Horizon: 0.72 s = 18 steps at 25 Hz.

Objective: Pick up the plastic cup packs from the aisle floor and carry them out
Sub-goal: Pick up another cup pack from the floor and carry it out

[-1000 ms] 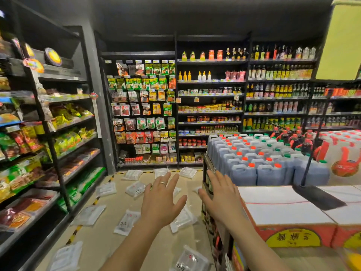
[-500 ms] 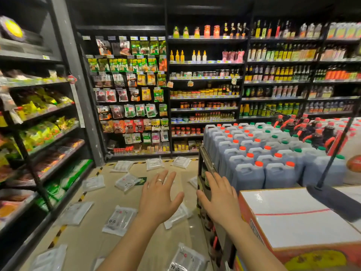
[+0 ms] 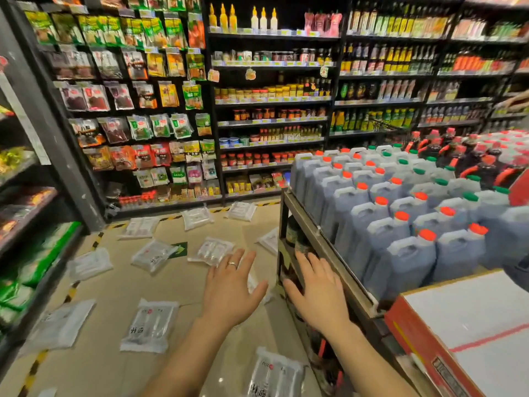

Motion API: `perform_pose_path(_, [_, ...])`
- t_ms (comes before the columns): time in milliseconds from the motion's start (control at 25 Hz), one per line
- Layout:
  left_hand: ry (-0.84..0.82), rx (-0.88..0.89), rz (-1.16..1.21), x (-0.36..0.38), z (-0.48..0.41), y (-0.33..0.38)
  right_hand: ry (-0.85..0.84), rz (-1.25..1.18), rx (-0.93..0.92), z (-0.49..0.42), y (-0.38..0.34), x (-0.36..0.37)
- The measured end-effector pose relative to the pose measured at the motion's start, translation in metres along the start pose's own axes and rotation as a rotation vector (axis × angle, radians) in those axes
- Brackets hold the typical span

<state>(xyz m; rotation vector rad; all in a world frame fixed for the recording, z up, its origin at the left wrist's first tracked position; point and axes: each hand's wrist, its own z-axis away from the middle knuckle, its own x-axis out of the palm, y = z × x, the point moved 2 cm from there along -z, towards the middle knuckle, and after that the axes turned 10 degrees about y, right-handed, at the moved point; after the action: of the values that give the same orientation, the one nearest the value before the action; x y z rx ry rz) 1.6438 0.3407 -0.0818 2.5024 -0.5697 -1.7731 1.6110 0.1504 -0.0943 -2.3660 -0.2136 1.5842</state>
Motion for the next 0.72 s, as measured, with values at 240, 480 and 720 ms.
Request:
perform_pose_path(240, [-0.151, 0.044, 0.026, 0.09, -0.055, -0.053, -0.131, 0.024, 0.113, -0.022, 0.008, 0.096])
perform_pose_path(480, [-0.302, 0.025, 0.062, 0.197, -0.053, -0.062, -0.321, 0.002, 0.2, -0.017, 0.043, 0.188])
perform_pose_path(720, [-0.352, -0.05, 0.067, 0.299, -0.033, -0.078, -0.444, -0.028, 0.185, -0.008, 0.086, 0.286])
